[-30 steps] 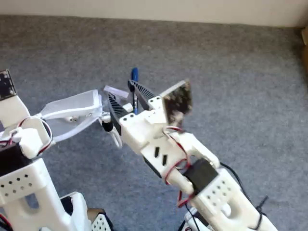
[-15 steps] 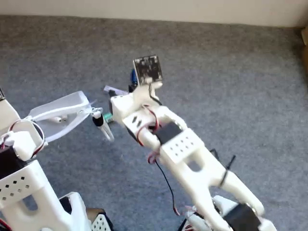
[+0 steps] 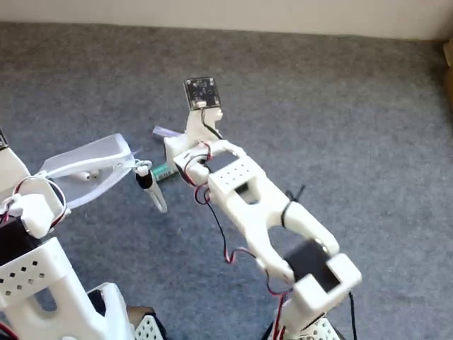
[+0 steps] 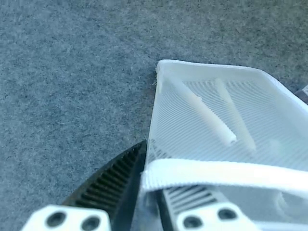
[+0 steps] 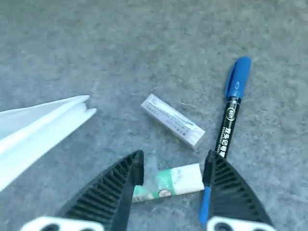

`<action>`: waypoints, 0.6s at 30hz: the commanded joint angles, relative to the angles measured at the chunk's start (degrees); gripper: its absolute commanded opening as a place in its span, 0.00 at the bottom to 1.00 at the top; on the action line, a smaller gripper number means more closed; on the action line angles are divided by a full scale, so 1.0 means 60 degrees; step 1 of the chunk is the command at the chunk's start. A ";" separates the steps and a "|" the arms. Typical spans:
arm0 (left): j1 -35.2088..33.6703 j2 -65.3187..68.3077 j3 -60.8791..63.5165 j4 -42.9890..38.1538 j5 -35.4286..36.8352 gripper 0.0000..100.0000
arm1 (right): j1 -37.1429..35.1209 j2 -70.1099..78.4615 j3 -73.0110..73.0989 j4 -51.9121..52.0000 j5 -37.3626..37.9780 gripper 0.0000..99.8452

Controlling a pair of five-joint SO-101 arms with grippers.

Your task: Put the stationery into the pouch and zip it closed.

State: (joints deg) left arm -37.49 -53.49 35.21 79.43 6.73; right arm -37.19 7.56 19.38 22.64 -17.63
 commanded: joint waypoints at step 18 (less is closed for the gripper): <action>-0.0051 -0.0139 -0.0007 -0.0176 0.0103 0.00 | 0.0813 0.3714 -0.3495 0.0081 -0.0029 0.20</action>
State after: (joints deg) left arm -37.49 -53.67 35.47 79.43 6.73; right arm -32.97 29.71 2.59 22.64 -17.63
